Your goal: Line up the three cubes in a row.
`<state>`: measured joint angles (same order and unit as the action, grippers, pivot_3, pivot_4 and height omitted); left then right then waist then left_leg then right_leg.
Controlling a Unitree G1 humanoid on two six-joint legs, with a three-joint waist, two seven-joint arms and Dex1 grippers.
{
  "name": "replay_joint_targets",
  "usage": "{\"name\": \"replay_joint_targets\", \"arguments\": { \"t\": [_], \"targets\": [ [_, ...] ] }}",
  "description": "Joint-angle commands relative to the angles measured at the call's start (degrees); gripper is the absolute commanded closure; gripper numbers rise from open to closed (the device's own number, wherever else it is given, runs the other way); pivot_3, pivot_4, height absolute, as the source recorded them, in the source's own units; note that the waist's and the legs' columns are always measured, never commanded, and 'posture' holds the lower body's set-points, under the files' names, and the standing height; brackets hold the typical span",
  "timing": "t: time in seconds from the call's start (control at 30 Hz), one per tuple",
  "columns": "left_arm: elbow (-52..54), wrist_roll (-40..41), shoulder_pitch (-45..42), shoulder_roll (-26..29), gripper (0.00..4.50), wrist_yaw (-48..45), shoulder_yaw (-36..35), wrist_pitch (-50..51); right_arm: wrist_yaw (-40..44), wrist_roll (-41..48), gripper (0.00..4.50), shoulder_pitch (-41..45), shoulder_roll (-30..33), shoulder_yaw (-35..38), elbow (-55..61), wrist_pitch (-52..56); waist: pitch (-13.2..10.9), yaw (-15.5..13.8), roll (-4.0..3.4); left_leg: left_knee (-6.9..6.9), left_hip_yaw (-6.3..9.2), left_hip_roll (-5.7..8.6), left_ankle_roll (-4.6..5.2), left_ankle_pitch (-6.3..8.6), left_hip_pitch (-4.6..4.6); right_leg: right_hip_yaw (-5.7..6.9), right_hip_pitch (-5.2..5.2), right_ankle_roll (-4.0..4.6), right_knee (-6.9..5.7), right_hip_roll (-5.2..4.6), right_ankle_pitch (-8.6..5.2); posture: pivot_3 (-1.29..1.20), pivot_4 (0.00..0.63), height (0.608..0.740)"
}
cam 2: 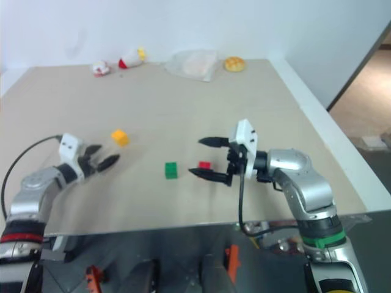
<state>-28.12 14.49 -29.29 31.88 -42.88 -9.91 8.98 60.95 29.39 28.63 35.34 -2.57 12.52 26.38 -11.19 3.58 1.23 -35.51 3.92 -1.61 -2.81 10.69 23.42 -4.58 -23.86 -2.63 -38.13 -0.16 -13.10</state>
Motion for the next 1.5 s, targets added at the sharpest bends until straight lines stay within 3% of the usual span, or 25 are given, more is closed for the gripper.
{"name": "replay_joint_targets", "arguments": {
  "t": [0.03,0.5,0.6,0.8,0.97,1.17,1.33,1.5],
  "targets": [
    [-5.84,-1.23,-3.91,-0.46,0.43,-0.34,0.45,-3.60,-0.74,1.13,0.00,0.30,0.24,1.56,2.73,-0.04,0.00,0.18,0.00,0.02,-0.04,0.00,0.00,0.00,0.00,-0.04,-0.01,0.00,0.01,0.00,0.00,0.00,0.150,0.740],
    [-29.70,-4.75,-18.51,-3.41,0.43,-0.64,1.33,-12.52,-1.97,1.74,0.00,-0.46,0.91,2.23,3.62,0.49,-0.02,0.06,0.05,0.02,-0.03,0.02,0.00,0.00,0.06,-0.02,-0.04,-0.01,0.01,0.00,0.00,0.00,0.150,0.740],
    [-30.30,-4.55,-19.09,-4.44,1.20,-2.10,1.38,-14.05,-2.22,1.85,0.00,-0.82,1.13,2.35,3.87,0.57,-0.02,0.06,0.05,0.03,-0.03,0.02,0.00,0.00,0.07,-0.02,-0.04,-0.01,0.01,0.00,0.00,0.00,0.150,0.740],
    [-30.40,-5.24,-18.43,-5.12,3.15,-3.35,1.65,-15.33,-2.69,2.02,0.00,-1.14,1.51,2.65,3.95,0.59,-0.02,0.06,0.05,0.03,-0.02,0.02,0.00,0.00,0.06,-0.02,-0.04,-0.01,0.00,0.00,0.00,0.00,0.150,0.740],
    [-27.93,-6.63,-16.78,-4.35,3.14,-5.44,3.27,-15.13,-2.75,1.89,0.00,-1.15,1.69,2.63,3.76,0.50,-0.02,0.06,0.06,0.02,-0.02,0.02,0.00,0.00,0.06,-0.02,-0.03,-0.02,0.00,0.00,0.00,0.00,0.150,0.740],
    [-6.01,-0.65,-5.42,0.71,3.14,-24.25,6.62,-6.67,-2.01,1.92,0.00,-1.54,2.46,2.79,3.60,0.37,-0.02,0.56,0.06,0.12,-0.03,-0.01,0.00,0.00,0.07,-0.04,-0.09,0.01,0.00,0.00,-0.03,0.00,0.150,0.740],
    [1.74,3.31,-0.63,3.57,3.14,-29.00,6.12,0.89,-1.69,2.19,0.00,-1.71,2.84,3.13,3.48,0.34,-0.02,0.64,0.06,0.07,0.00,-0.03,0.00,0.00,0.02,-0.01,-0.06,0.04,-0.04,0.02,-0.03,0.00,0.150,0.740],
    [3.25,3.98,-0.78,2.11,3.14,-29.82,7.28,2.15,-2.06,3.02,0.00,-2.08,2.81,3.53,4.08,0.90,-0.02,0.54,0.06,-0.03,0.00,-0.02,0.00,-0.01,0.02,-0.01,-0.02,0.01,-0.04,0.01,0.00,0.00,0.150,0.740]
  ]
}}
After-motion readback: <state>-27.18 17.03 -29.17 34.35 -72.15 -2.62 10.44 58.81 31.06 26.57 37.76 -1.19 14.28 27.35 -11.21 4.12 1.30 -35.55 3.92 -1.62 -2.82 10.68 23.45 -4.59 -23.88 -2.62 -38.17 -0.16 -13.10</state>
